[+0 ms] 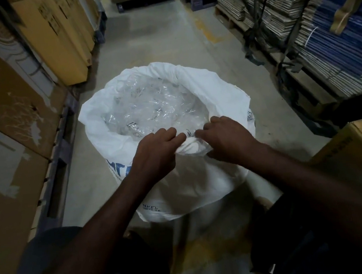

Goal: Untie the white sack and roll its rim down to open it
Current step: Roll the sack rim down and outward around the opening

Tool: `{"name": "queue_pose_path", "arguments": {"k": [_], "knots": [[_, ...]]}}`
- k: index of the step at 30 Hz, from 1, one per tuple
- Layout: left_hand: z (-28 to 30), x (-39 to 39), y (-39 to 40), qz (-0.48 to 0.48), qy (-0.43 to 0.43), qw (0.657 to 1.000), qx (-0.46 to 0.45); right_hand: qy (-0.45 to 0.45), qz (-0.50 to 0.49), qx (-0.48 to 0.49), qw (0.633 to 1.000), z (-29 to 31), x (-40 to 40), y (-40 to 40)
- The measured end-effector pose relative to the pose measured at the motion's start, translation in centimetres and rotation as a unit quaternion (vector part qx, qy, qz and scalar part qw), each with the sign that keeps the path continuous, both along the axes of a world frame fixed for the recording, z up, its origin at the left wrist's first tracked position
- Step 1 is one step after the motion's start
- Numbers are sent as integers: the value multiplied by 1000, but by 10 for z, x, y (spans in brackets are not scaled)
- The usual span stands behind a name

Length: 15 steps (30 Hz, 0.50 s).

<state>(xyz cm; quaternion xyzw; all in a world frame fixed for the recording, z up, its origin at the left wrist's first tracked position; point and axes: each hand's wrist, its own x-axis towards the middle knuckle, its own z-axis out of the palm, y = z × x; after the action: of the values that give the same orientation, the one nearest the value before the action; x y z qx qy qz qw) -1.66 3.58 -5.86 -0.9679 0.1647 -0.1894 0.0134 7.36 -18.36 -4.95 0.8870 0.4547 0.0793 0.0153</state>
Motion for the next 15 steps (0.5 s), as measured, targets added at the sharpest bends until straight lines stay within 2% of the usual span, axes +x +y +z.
{"name": "queue_pose_path", "arguments": {"k": [4,8,13,15], "knots": [[8,-12,-12,69,107,981,-149,-34,-75,119,989,10,12,-5],[6,-8,-23,87,221,922,-306,8,-87,159,983,2,8,-2],[1,5,-17,114,210,939,-248,53,-85,180,978,-5,-7,10],[1,2,-23,122,192,943,-245,124,-69,175,974,-5,-2,5]]}}
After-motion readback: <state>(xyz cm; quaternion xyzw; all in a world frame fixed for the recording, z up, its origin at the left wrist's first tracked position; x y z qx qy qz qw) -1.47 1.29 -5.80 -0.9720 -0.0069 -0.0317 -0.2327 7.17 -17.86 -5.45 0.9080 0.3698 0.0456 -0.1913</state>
